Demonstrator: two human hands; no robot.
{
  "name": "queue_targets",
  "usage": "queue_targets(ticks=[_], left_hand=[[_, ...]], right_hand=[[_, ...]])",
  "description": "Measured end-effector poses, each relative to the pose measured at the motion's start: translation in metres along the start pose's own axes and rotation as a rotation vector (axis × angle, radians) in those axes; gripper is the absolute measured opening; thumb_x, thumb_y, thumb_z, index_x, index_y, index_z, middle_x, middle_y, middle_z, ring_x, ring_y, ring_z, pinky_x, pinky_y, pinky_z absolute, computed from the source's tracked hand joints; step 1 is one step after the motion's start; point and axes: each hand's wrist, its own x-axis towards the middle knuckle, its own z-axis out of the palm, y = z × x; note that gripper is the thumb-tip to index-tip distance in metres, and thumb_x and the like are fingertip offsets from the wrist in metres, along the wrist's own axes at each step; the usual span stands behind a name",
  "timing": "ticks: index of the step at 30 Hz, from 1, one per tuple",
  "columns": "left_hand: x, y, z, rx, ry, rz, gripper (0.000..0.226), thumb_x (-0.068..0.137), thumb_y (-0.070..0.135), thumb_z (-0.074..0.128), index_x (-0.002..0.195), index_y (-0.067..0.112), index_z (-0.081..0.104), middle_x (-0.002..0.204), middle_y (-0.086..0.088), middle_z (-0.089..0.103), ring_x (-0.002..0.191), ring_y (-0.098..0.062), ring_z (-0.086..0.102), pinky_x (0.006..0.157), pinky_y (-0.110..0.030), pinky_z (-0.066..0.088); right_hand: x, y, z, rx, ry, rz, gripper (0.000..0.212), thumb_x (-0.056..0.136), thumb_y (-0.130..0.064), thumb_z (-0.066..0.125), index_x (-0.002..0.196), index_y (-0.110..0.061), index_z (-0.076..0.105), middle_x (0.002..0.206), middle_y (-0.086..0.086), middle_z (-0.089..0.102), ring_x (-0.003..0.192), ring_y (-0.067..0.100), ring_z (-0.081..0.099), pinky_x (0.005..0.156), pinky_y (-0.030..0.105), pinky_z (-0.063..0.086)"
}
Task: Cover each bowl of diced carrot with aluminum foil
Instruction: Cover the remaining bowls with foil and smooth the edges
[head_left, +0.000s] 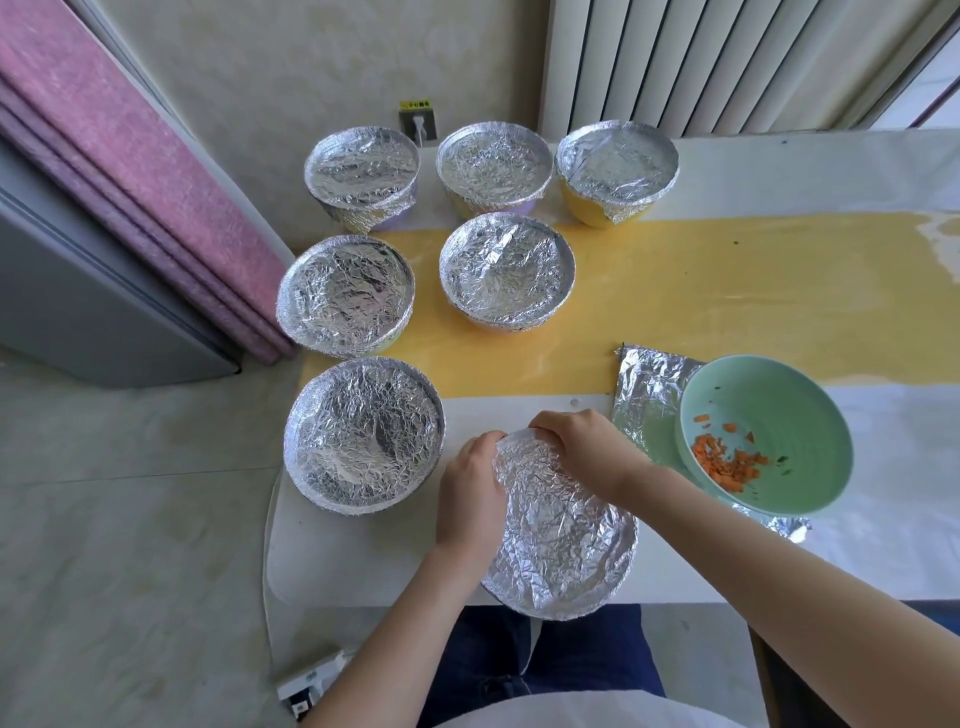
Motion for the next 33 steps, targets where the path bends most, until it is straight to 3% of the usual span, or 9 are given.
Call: queue_targets(ticks=[4,7,14,17,20,22,25,29,33], left_hand=[[0.001,0.0,0.002,0.023,-0.018,0.003,0.055,0.085,-0.015,0.047,0.133,0.01,0.048,0.13,-0.005,0.055,0.118,-0.018,0.053,0.1,-0.023,0.039],[0.0,0.001,0.002,0.029,-0.02,0.005,0.054,0.085,-0.015,0.046,0.133,0.009,0.048,0.131,-0.005,0.055,0.119,-0.019,0.052,0.1,-0.024,0.039],[-0.002,0.002,0.0,0.025,-0.01,0.039,0.057,0.082,-0.015,0.05,0.134,0.009,0.049,0.128,-0.007,0.058,0.117,-0.021,0.055,0.1,-0.025,0.039],[-0.004,0.002,0.001,0.045,0.0,0.033,0.056,0.086,-0.01,0.052,0.138,0.01,0.043,0.127,-0.008,0.058,0.114,-0.022,0.056,0.098,-0.027,0.042],[-0.006,0.004,0.001,0.041,0.004,0.016,0.054,0.084,-0.012,0.052,0.134,0.008,0.046,0.123,-0.008,0.06,0.111,-0.022,0.058,0.095,-0.026,0.044],[-0.007,0.005,0.001,0.047,0.0,0.006,0.051,0.083,-0.014,0.052,0.129,0.008,0.049,0.12,-0.008,0.061,0.108,-0.023,0.058,0.091,-0.028,0.046],[-0.007,0.007,0.001,0.033,-0.008,0.005,0.054,0.085,-0.013,0.049,0.133,0.012,0.043,0.13,-0.006,0.054,0.117,-0.022,0.054,0.093,-0.026,0.044],[-0.008,0.008,-0.001,0.02,-0.04,-0.015,0.058,0.093,-0.005,0.039,0.144,0.019,0.026,0.152,0.0,0.026,0.138,-0.014,0.028,0.103,-0.017,0.027],[-0.003,0.007,-0.001,-0.07,-0.063,-0.021,0.041,0.098,0.005,0.035,0.137,0.016,0.04,0.134,-0.003,0.049,0.12,-0.019,0.047,0.092,-0.017,0.033]], right_hand=[[0.005,-0.003,-0.003,-0.098,-0.125,-0.007,0.014,0.092,-0.003,0.045,0.096,-0.008,0.057,0.079,0.007,0.062,0.068,0.027,0.055,0.069,0.039,0.046],[0.007,-0.007,-0.004,-0.057,-0.141,-0.005,0.011,0.087,0.002,0.049,0.088,-0.006,0.057,0.071,0.004,0.055,0.061,0.023,0.046,0.06,0.035,0.039],[0.012,-0.013,-0.009,-0.116,-0.208,-0.036,0.032,0.089,0.004,0.043,0.113,-0.011,0.057,0.083,0.004,0.059,0.068,0.019,0.049,0.064,0.031,0.04],[0.013,-0.016,-0.013,-0.119,-0.23,-0.052,0.039,0.084,0.008,0.041,0.115,-0.01,0.056,0.07,-0.007,0.048,0.057,0.007,0.037,0.055,0.026,0.032],[0.011,-0.018,-0.015,-0.154,-0.214,-0.08,0.048,0.081,0.01,0.04,0.121,-0.012,0.055,0.1,0.004,0.065,0.083,0.02,0.058,0.067,0.03,0.041],[0.009,-0.016,-0.012,-0.174,-0.194,-0.094,0.048,0.082,0.008,0.039,0.122,-0.013,0.054,0.112,0.006,0.063,0.098,0.026,0.06,0.071,0.031,0.041],[0.007,-0.011,-0.004,-0.119,-0.179,-0.101,0.04,0.089,0.002,0.038,0.124,-0.014,0.051,0.116,0.005,0.06,0.101,0.026,0.058,0.072,0.03,0.038],[0.001,-0.002,-0.004,0.047,-0.055,-0.058,0.033,0.101,-0.013,0.037,0.13,-0.014,0.051,0.125,0.005,0.059,0.108,0.025,0.058,0.088,0.035,0.045],[-0.001,0.005,-0.006,0.072,-0.017,-0.018,0.031,0.1,-0.014,0.039,0.127,-0.014,0.055,0.122,0.006,0.063,0.105,0.028,0.06,0.086,0.036,0.045]])
